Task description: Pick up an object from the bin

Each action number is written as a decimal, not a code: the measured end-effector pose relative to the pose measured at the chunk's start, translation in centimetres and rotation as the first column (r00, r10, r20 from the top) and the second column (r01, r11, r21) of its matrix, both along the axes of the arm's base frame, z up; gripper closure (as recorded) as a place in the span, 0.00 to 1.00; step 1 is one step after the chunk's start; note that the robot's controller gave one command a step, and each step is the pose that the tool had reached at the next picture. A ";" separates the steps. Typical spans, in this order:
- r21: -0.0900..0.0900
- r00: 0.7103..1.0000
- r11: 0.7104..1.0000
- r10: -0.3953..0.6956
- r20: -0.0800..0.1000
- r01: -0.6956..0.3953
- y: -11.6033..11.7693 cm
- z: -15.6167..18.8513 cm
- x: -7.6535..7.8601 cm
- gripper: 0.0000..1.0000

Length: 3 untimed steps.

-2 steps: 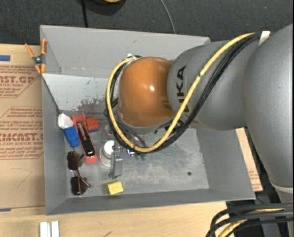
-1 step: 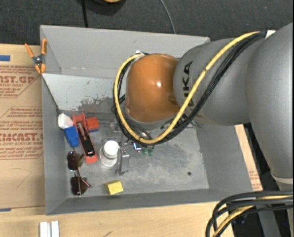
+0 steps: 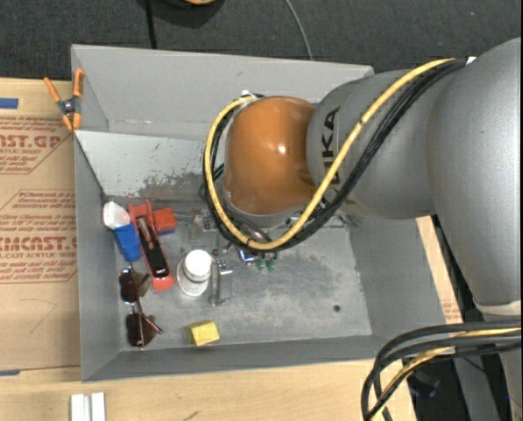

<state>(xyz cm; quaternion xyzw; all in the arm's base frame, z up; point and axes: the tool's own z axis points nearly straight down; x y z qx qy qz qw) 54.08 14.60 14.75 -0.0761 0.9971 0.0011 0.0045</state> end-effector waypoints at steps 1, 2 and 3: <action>-0.001 1.000 1.000 0.004 -0.008 -0.004 0.1 -3.0 0.5 0.00; -0.002 0.973 0.973 0.229 -0.001 -0.229 0.8 -5.3 0.7 0.00; -0.001 0.944 0.944 0.331 -0.006 -0.331 1.2 -7.6 1.1 0.00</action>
Offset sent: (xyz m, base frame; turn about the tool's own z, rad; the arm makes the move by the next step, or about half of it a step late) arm 0.0080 0.0104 -0.0628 -0.2616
